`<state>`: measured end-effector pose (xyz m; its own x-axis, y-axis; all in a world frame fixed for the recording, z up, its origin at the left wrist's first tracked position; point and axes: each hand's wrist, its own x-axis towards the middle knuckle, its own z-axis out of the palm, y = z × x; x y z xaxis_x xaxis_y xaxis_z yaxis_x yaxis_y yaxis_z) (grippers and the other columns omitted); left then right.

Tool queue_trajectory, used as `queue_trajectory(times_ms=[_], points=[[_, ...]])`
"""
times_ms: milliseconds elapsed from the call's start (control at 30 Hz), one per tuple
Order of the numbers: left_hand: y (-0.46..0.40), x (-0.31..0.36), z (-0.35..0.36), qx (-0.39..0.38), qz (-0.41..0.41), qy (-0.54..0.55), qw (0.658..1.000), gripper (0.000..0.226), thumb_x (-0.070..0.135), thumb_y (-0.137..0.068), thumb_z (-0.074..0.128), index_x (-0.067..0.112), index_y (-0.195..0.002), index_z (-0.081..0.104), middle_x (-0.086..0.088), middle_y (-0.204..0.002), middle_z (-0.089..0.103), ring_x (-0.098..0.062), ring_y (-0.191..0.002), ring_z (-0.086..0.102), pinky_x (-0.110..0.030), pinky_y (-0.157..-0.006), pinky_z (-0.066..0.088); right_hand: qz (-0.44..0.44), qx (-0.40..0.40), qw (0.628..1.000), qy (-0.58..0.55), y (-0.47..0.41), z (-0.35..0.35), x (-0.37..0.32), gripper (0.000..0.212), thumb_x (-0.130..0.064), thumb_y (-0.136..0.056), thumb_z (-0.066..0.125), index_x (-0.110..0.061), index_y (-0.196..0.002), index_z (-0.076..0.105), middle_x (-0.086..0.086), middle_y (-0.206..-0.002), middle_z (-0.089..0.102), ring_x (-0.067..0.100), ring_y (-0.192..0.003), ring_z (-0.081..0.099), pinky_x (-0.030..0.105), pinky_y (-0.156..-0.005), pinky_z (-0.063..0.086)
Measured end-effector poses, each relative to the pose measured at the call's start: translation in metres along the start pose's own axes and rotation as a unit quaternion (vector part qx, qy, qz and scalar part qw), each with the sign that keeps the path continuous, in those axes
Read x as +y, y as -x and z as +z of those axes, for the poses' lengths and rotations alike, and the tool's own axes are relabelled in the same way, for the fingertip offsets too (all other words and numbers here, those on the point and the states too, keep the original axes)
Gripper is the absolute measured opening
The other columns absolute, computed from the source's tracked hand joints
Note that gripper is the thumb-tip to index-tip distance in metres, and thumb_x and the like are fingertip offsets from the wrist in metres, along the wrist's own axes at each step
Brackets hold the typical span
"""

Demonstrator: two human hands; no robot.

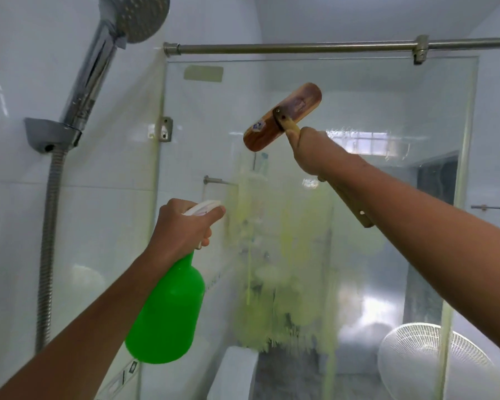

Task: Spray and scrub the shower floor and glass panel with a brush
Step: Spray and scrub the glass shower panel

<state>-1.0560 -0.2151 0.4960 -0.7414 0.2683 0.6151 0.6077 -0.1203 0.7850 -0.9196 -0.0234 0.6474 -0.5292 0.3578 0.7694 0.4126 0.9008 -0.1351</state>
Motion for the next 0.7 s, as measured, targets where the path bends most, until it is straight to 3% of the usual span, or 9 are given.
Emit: queue_trajectory(times_ms=[67,133,200,267,333,467,600,700], points=[[0.003,0.004,-0.002,0.009,0.006,0.001,1.0,0.036,0.037,-0.083,0.086,0.004,-0.074,0.075,-0.01,-0.055,0.069,-0.019,-0.046,0.063,-0.038,-0.059,0.058,-0.045,-0.003,0.998,0.031,0.012,0.02,-0.008,0.043,-0.041,-0.107,0.023,-0.01,-0.122,0.048,0.016,-0.097,0.055,0.032,-0.075,0.058,0.036,-0.06,0.047],[0.005,0.007,-0.005,0.019,0.015,0.023,0.999,0.029,0.035,-0.083,0.086,0.009,-0.076,0.078,-0.014,-0.062,0.073,-0.024,-0.051,0.068,-0.045,-0.067,0.064,-0.113,-0.034,0.988,0.094,0.037,0.06,-0.014,0.039,-0.027,-0.108,0.025,-0.011,-0.141,0.04,0.021,-0.109,0.056,0.038,-0.092,0.06,0.039,-0.069,0.041],[0.006,0.009,-0.011,0.024,0.029,0.03,0.999,0.025,0.037,-0.085,0.085,0.013,-0.077,0.08,-0.013,-0.065,0.075,-0.034,-0.064,0.075,-0.053,-0.079,0.065,-0.17,-0.113,0.966,0.157,0.076,0.1,-0.018,0.035,-0.032,-0.107,0.029,-0.012,-0.129,0.047,0.017,-0.107,0.059,0.035,-0.09,0.062,0.036,-0.066,0.04],[0.007,0.009,-0.017,0.022,0.04,0.02,0.999,0.028,0.041,-0.086,0.083,0.015,-0.077,0.081,-0.009,-0.065,0.076,-0.036,-0.072,0.077,-0.056,-0.083,0.063,-0.2,-0.17,0.949,0.177,0.1,0.122,-0.02,0.045,-0.049,-0.105,0.026,-0.012,-0.115,0.05,0.011,-0.102,0.063,0.028,-0.072,0.057,0.035,-0.061,0.041],[0.007,0.01,-0.022,0.022,0.045,0.01,0.999,0.03,0.043,-0.086,0.082,0.014,-0.077,0.08,-0.006,-0.065,0.076,-0.036,-0.074,0.077,-0.057,-0.083,0.063,-0.202,-0.151,0.95,0.182,0.087,0.119,-0.023,0.05,-0.053,-0.103,0.023,-0.012,-0.114,0.05,0.009,-0.102,0.063,0.025,-0.068,0.051,0.036,-0.06,0.041],[0.005,0.007,-0.028,0.021,0.035,-0.001,0.999,0.033,0.043,-0.085,0.083,0.013,-0.074,0.079,-0.004,-0.066,0.077,-0.029,-0.072,0.078,-0.053,-0.085,0.063,-0.152,-0.009,0.981,0.12,0.004,0.073,-0.026,0.045,-0.037,-0.107,0.021,-0.014,-0.14,0.042,0.019,-0.109,0.057,0.038,-0.094,0.061,0.043,-0.073,0.046],[0.006,0.002,-0.029,0.01,0.022,-0.002,1.0,0.033,0.043,-0.084,0.085,0.012,-0.074,0.079,-0.004,-0.067,0.077,-0.026,-0.072,0.078,-0.051,-0.086,0.064,-0.063,0.016,0.998,0.014,-0.014,0.052,-0.02,0.046,-0.05,-0.104,0.023,-0.012,-0.106,0.05,0.018,-0.098,0.059,0.027,-0.071,0.058,0.037,-0.062,0.045],[0.007,0.001,-0.028,0.017,0.019,0.017,1.0,0.028,0.043,-0.083,0.085,0.016,-0.078,0.08,-0.005,-0.069,0.078,-0.028,-0.074,0.079,-0.052,-0.087,0.063,-0.127,-0.05,0.986,0.097,0.047,0.1,-0.017,0.048,-0.049,-0.104,0.027,-0.008,-0.107,0.052,0.021,-0.101,0.062,0.034,-0.081,0.062,0.034,-0.064,0.037]])
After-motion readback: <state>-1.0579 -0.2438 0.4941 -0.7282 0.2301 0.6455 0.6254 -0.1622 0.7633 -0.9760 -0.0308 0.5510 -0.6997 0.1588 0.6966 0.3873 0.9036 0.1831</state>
